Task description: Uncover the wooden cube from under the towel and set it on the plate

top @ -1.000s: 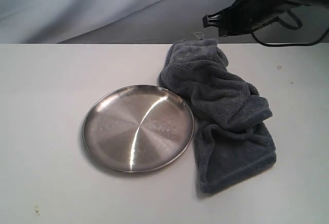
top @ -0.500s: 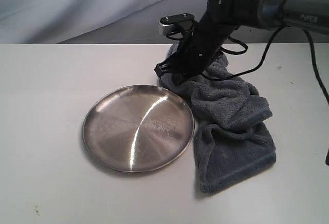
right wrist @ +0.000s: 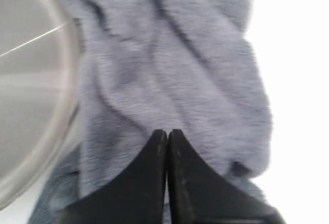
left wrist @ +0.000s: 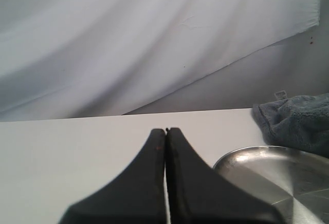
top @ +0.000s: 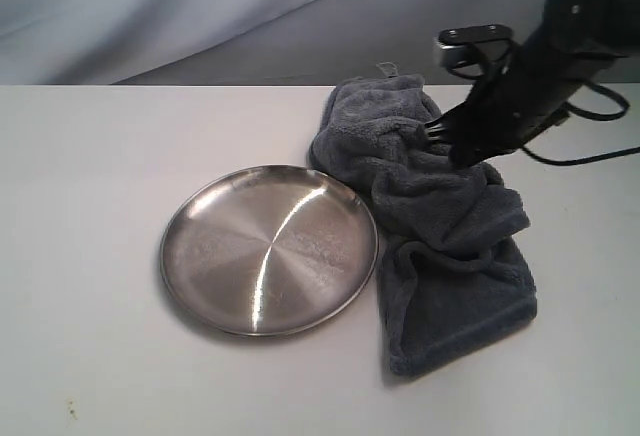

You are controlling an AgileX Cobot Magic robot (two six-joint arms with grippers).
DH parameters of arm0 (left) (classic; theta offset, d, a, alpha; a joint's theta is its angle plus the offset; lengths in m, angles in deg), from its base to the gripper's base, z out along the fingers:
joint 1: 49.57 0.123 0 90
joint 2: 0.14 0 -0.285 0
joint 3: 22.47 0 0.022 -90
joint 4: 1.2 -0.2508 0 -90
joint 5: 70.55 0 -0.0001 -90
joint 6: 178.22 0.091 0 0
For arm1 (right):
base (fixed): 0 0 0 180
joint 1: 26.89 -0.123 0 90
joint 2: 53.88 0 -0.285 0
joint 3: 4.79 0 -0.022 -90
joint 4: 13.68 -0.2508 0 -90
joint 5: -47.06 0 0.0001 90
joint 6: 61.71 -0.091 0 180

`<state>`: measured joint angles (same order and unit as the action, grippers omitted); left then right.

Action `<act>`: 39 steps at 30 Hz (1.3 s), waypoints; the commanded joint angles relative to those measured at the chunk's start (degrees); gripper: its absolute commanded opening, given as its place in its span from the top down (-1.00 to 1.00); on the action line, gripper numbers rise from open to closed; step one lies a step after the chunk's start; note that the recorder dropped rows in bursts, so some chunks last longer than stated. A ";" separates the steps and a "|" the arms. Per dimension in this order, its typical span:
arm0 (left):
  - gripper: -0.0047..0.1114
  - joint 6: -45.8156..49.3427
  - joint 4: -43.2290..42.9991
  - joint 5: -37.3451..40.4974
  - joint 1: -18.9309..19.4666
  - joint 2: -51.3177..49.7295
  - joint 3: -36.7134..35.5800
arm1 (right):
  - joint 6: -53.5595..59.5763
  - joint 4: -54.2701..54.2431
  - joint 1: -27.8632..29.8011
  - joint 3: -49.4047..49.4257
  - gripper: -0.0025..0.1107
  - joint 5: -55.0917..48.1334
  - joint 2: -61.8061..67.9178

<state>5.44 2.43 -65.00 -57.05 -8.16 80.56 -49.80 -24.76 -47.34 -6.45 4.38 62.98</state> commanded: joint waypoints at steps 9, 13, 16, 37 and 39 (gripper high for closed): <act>0.92 -0.13 0.14 -0.62 0.12 0.24 -0.25 | -0.14 -4.68 6.18 -16.09 0.96 5.59 6.99; 0.92 -0.13 0.14 -0.62 0.12 0.24 -0.25 | -0.14 -6.73 5.04 -26.28 0.96 0.87 14.32; 0.92 -0.13 0.14 -0.62 0.12 0.24 -0.25 | 0.09 -6.88 2.28 -30.46 0.96 0.25 17.64; 0.92 -0.13 0.14 -0.62 0.12 0.24 -0.25 | 2.62 -4.88 -14.43 -27.74 0.96 -12.37 16.84; 0.92 -0.13 0.14 -0.62 0.12 0.24 -0.25 | 3.15 -4.59 -14.43 -23.39 0.96 -11.08 14.44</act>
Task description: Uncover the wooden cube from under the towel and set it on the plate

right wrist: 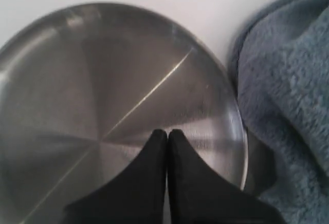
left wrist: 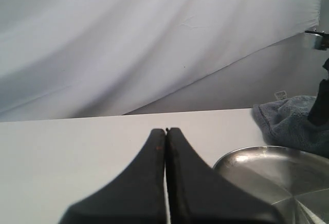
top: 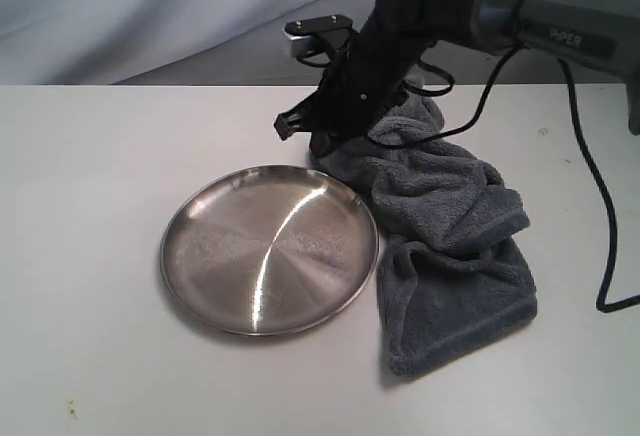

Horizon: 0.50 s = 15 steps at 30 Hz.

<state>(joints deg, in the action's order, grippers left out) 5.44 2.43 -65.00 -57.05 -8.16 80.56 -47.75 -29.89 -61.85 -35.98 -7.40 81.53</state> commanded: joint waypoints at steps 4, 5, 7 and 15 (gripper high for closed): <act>0.92 -0.13 0.14 -0.62 0.12 0.24 -0.25 | 2.37 0.80 0.08 17.85 0.96 6.06 -11.31; 0.92 -0.13 0.14 -0.62 0.12 0.24 -0.25 | 2.37 1.01 0.08 21.16 0.96 7.79 -12.77; 0.92 -0.13 0.14 -0.62 0.12 0.24 -0.25 | 1.99 1.75 0.82 27.31 0.96 12.27 -16.05; 0.92 -0.13 0.14 -0.62 0.12 0.24 -0.25 | 0.97 1.55 12.30 38.91 0.96 21.52 -20.66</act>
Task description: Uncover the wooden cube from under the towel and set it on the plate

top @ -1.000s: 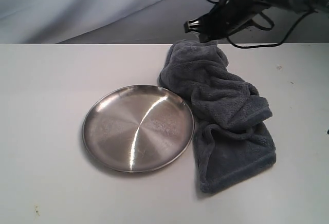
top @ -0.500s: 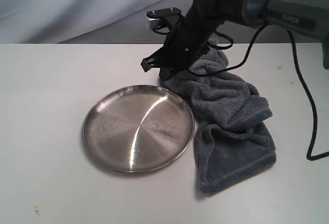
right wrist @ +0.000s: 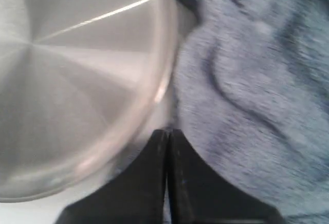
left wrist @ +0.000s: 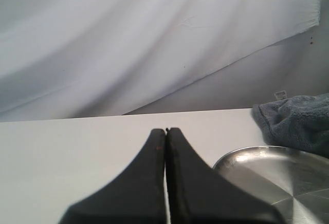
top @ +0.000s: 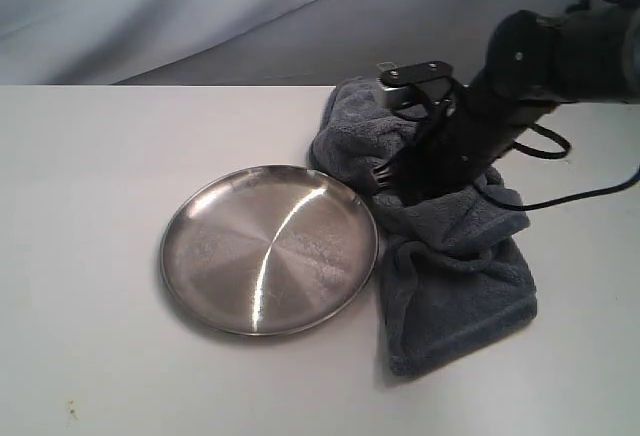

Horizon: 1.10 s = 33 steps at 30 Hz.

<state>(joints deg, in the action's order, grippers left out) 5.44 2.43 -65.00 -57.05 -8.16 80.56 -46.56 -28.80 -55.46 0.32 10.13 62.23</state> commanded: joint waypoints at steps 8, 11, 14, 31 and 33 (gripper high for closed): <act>0.92 -0.13 0.14 -0.62 0.12 0.24 -0.25 | -0.22 -0.65 13.81 -2.26 0.96 8.48 -0.21; 0.92 -0.13 0.14 -0.62 0.12 0.24 -0.25 | -0.67 -0.77 13.80 -9.21 0.96 8.27 2.52; 0.92 -0.13 0.14 -0.62 0.12 0.24 -0.25 | -2.17 -1.00 13.70 -17.94 0.96 5.61 7.27; 0.92 -0.13 0.14 -0.62 0.12 0.24 -0.25 | 2.39 -2.15 -1.97 -37.31 0.96 -5.65 19.90; 0.92 -0.13 0.14 -0.62 0.12 0.24 -0.25 | 2.78 -2.07 -3.58 -37.07 0.96 -9.71 19.90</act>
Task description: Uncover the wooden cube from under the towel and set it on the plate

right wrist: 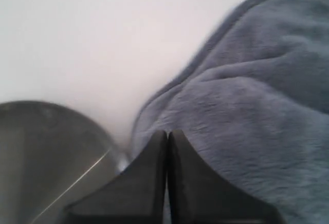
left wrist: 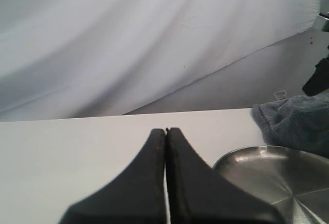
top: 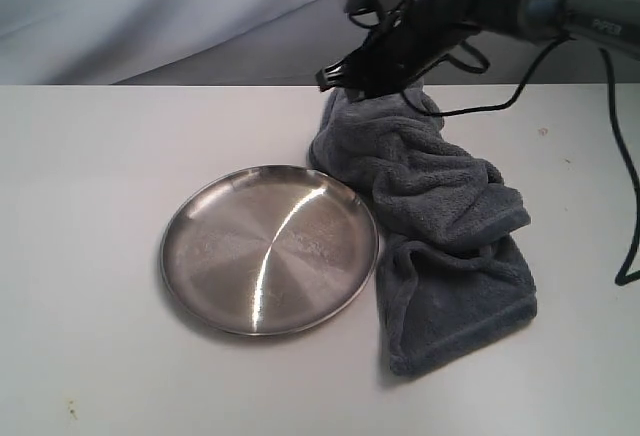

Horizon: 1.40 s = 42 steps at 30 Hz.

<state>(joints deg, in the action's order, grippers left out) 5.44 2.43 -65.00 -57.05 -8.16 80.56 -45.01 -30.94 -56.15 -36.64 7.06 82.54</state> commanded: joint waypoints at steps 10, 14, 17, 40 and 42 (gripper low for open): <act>0.92 -0.13 0.14 -0.62 0.12 0.24 -0.25 | 1.09 1.82 -4.39 20.37 0.96 -2.02 -10.86; 0.92 -0.13 0.14 -0.62 0.12 0.24 -0.25 | -0.76 2.61 -2.86 32.10 0.96 9.33 -18.51; 0.92 -0.13 0.14 -0.62 0.12 0.24 -0.25 | -4.66 2.65 0.13 37.16 0.96 17.61 -21.55; 0.92 -0.13 0.14 -0.62 0.12 0.24 -0.25 | -1.76 1.12 7.89 14.48 0.68 13.80 -5.03; 0.92 -0.13 0.14 -0.62 0.12 0.24 -0.25 | -1.52 1.38 7.14 14.26 0.40 14.58 -4.53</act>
<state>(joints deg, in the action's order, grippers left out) 5.44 2.43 -65.00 -57.05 -8.16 80.56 -47.77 -29.60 -48.16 -21.26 22.16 77.50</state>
